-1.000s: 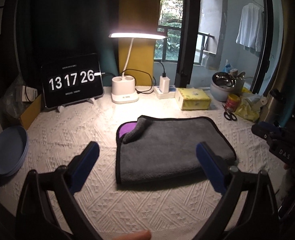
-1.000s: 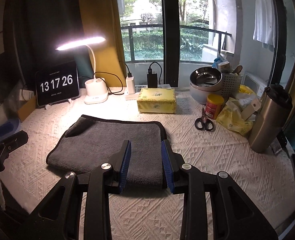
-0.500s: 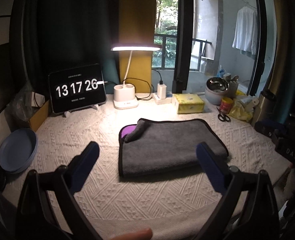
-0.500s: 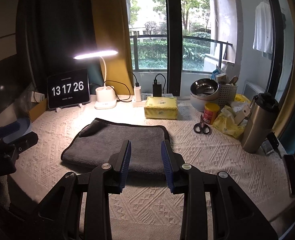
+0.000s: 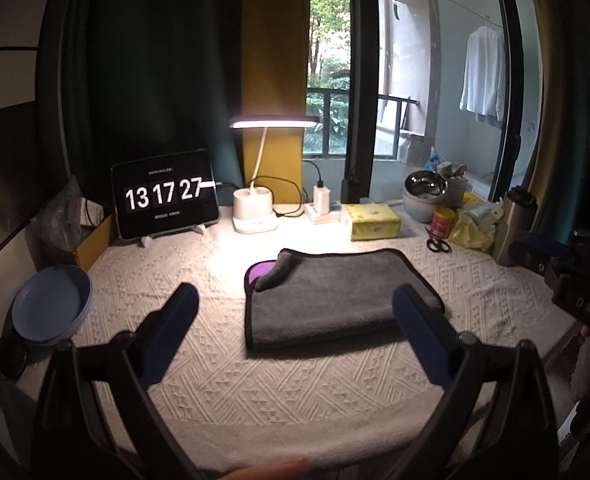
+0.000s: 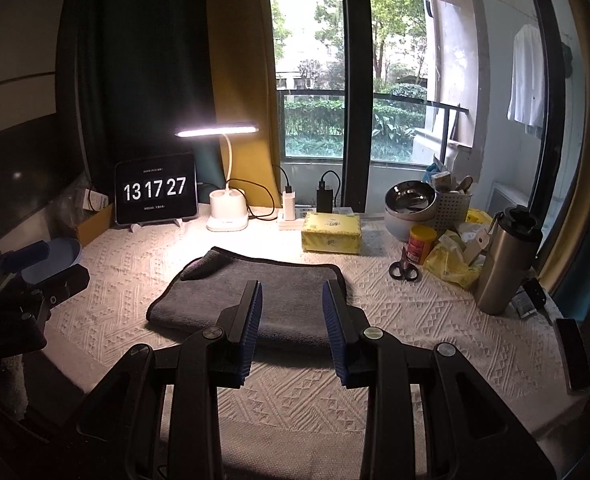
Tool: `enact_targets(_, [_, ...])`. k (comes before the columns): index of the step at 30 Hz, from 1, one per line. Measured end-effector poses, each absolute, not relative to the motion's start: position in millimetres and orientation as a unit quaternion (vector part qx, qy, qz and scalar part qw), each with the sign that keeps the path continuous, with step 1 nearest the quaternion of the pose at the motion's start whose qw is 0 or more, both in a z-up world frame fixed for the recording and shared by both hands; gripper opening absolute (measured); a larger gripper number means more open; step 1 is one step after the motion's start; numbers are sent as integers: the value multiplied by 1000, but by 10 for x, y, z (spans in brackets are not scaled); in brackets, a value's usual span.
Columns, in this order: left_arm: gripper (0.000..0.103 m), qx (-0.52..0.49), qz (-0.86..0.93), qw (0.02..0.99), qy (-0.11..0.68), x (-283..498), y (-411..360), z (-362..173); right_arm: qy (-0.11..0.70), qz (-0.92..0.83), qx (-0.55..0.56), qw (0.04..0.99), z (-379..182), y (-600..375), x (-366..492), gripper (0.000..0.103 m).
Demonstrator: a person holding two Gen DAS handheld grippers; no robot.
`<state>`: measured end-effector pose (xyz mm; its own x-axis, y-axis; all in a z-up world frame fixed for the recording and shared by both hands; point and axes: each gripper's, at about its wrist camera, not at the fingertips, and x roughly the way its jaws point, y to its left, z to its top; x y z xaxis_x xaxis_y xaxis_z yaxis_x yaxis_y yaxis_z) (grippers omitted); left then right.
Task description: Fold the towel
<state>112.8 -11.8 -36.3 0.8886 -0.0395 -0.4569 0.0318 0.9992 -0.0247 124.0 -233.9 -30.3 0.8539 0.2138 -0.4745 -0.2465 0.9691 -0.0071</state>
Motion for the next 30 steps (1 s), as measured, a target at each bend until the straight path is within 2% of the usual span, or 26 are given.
enact_targets(15, [98, -8, -15, 982, 190, 676, -63, -90, 204, 116, -32, 971, -61, -2345, 737, 34])
enact_targets(19, [98, -16, -17, 984, 175, 555, -16, 9, 188, 114, -29, 975, 42, -2376, 615, 52])
enact_targets(30, [98, -20, -2, 989, 144, 356, 120, 179, 165, 108, -28, 980, 191, -2450, 421, 52])
